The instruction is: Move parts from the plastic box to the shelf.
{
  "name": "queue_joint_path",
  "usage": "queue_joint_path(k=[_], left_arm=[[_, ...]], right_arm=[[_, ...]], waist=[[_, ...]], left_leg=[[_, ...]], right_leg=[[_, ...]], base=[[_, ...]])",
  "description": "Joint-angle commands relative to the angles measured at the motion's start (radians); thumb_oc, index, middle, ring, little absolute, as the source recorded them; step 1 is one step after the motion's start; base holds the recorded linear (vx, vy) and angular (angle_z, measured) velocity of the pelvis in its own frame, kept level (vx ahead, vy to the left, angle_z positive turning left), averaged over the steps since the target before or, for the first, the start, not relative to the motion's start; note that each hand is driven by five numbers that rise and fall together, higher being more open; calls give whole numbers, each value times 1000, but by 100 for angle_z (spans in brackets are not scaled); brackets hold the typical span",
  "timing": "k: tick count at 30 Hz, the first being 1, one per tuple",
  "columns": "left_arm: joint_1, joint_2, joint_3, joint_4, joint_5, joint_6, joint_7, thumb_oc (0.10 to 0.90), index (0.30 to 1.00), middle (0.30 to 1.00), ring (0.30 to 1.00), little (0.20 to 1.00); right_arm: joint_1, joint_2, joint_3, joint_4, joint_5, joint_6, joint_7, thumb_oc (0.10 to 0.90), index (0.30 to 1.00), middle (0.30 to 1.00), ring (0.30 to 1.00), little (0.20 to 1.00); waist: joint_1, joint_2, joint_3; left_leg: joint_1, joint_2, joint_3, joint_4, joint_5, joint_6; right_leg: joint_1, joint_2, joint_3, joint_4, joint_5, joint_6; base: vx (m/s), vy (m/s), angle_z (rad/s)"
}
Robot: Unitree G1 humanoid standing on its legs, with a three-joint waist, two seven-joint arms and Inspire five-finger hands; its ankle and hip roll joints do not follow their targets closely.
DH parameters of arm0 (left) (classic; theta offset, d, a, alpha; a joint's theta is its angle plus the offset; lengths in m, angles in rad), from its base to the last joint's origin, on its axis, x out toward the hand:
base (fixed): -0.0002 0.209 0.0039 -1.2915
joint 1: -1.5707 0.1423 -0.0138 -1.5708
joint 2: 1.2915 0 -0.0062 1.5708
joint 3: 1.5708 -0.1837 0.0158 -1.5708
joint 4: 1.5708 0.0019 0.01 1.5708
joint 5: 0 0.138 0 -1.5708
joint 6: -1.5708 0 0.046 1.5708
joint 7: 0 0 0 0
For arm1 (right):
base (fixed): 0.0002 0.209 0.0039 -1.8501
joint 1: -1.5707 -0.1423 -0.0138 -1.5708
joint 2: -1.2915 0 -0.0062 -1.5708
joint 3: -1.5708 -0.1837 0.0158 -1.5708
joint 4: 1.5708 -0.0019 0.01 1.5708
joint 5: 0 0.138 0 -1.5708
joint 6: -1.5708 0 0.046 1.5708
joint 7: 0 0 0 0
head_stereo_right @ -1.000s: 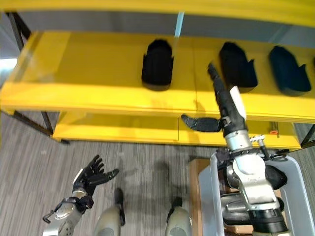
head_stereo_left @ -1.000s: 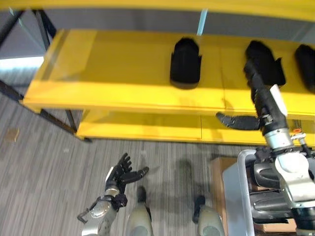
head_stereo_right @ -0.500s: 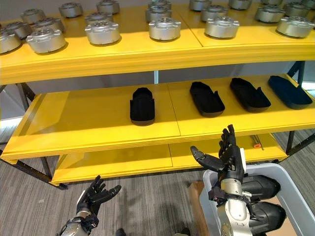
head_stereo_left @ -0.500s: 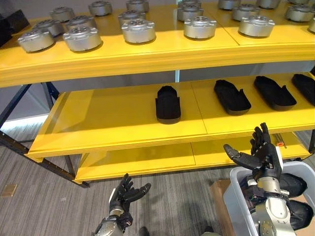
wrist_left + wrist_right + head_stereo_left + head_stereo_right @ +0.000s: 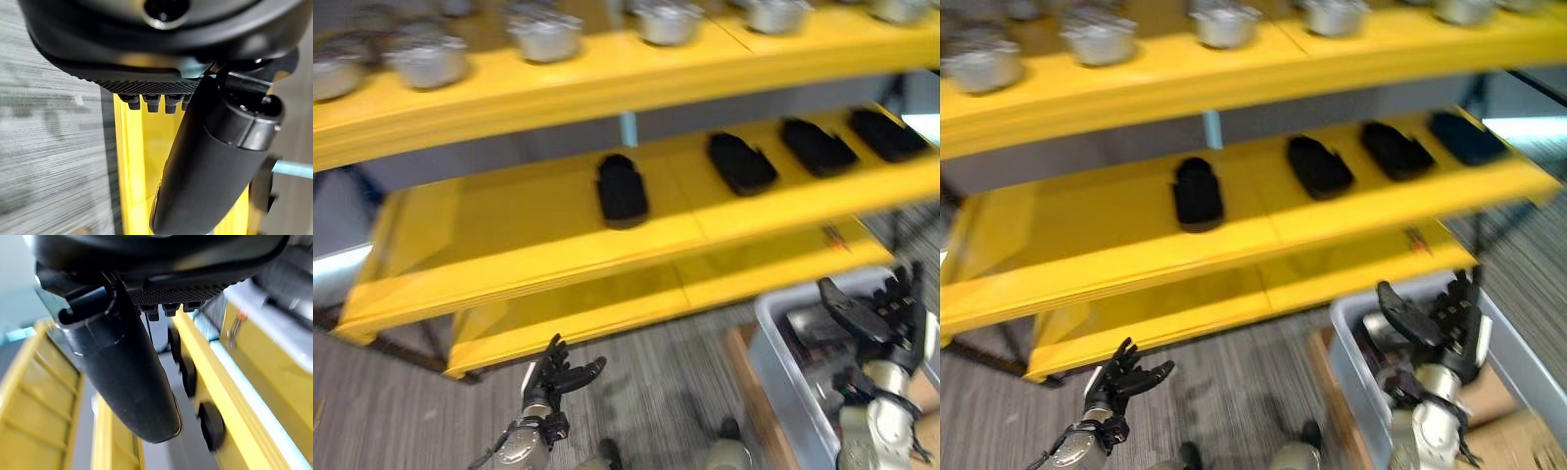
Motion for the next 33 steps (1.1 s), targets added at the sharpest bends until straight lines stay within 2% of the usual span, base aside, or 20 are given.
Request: queue_joint_path(k=[1,3,5,6,7,10,11,14,23,28,29,30,31,32,33], left_arm=[[8,67,69,-156,8,-88,7,900,1000,1000,1000,1000],[37,55,89,-169,1,-87,2,900,1000,1000,1000,1000],[61,38,101,-167,-6,-85,-7,900,1000,1000,1000,1000],[75,33,105,-168,-5,-83,-11,900,1000,1000,1000,1000],[89,21,111,-167,-7,-80,-16,900,1000,1000,1000,1000],[108,14,119,-168,-4,-78,-24,900,1000,1000,1000,1000],[114,1,119,-164,-4,-73,-34,900,1000,1000,1000,1000],[118,-14,115,-162,-9,-71,-41,900,1000,1000,1000,1000],[119,-16,101,-161,-2,-71,-50,900,1000,1000,1000,1000],[64,-1,67,-170,1,-81,-46,900,1000,1000,1000,1000],[53,-1,59,-175,-3,-82,-45,900,1000,1000,1000,1000],[30,-2,44,-176,-8,-84,-40,900,1000,1000,1000,1000],[29,-2,43,-175,-8,-84,-40,900,1000,1000,1000,1000],[30,-11,40,-185,-25,-87,-36,900,1000,1000,1000,1000],[30,-10,39,-185,-26,-87,-36,900,1000,1000,1000,1000]], right_arm=[[-87,-59,6,-111,-33,-98,23,900,1000,1000,1000,1000],[-87,-64,19,-111,-61,-86,22,900,1000,1000,1000,1000],[-83,-58,27,-106,-35,-79,37,900,1000,1000,1000,1000],[-73,-60,30,-102,-30,-76,44,900,1000,1000,1000,1000],[-65,-65,39,-98,-22,-72,53,900,1000,1000,1000,1000],[-48,-72,34,-111,-20,-64,71,900,1000,1000,1000,1000],[-31,-72,29,-111,-11,-61,82,900,1000,1000,1000,1000],[-21,-74,14,-117,-12,-64,82,900,1000,1000,1000,1000],[-9,-74,-7,-127,-21,-75,77,900,1000,1000,1000,1000],[-4,-92,-28,-132,-47,-88,60,900,1000,1000,1000,1000],[-3,-94,-33,-136,-46,-90,58,900,1000,1000,1000,1000],[9,-99,-50,-151,-53,-98,53,900,1000,1000,1000,1000],[9,-99,-51,-152,-53,-97,53,900,1000,1000,1000,1000],[35,-105,-66,-164,-67,-102,48,900,1000,1000,1000,1000],[35,-105,-66,-165,-68,-102,48,900,1000,1000,1000,1000]], waist=[[35,-2,-7],[45,-11,-19],[50,-20,-36],[54,-21,-44],[50,-25,-51],[43,-21,-59],[28,-15,-68],[17,-3,-68],[-8,28,-51],[-31,51,-28],[-38,54,-25],[-49,55,-10],[-49,58,-10],[-49,50,13],[-49,52,15]], left_leg=[[150,-15,40,-141,-49,12],[171,-14,80,-163,-45,4],[179,-7,119,-169,-38,-9],[182,2,133,-168,-34,-17],[186,31,157,-157,-19,-35],[199,58,176,-160,-5,-53],[215,85,193,-162,16,-73],[223,111,201,-162,36,-93],[221,158,216,-143,60,-121],[202,213,206,-96,113,-153],[195,226,203,-71,116,-158],[164,268,178,15,158,-176],[159,274,174,23,157,-179],[121,312,118,152,214,-189],[116,319,111,163,213,-193]], right_leg=[[52,-30,-49,66,-61,63],[73,-12,-62,-2,-52,67],[110,9,-69,-110,-46,71],[125,25,-60,-149,-42,70],[133,52,-34,-183,-40,64],[145,76,-21,-210,-46,54],[157,100,-11,-221,-65,43],[163,121,-5,-216,-87,27],[148,151,5,-176,-135,2],[137,195,24,-124,-193,-39],[135,204,30,-114,-207,-48],[139,235,52,-98,-238,-79],[139,239,50,-97,-240,-82],[161,269,70,-81,-275,-122],[162,274,68,-79,-278,-125]], base=[[0,-10,-85],[20,-59,-84],[37,-139,-95],[66,-243,-99],[59,-179,-62],[92,-201,-40],[70,-149,-36],[60,-152,-24],[30,-92,-7],[31,-154,0],[67,-303,3],[52,-257,1],[120,-385,10],[82,-216,18],[97,-314,4]])
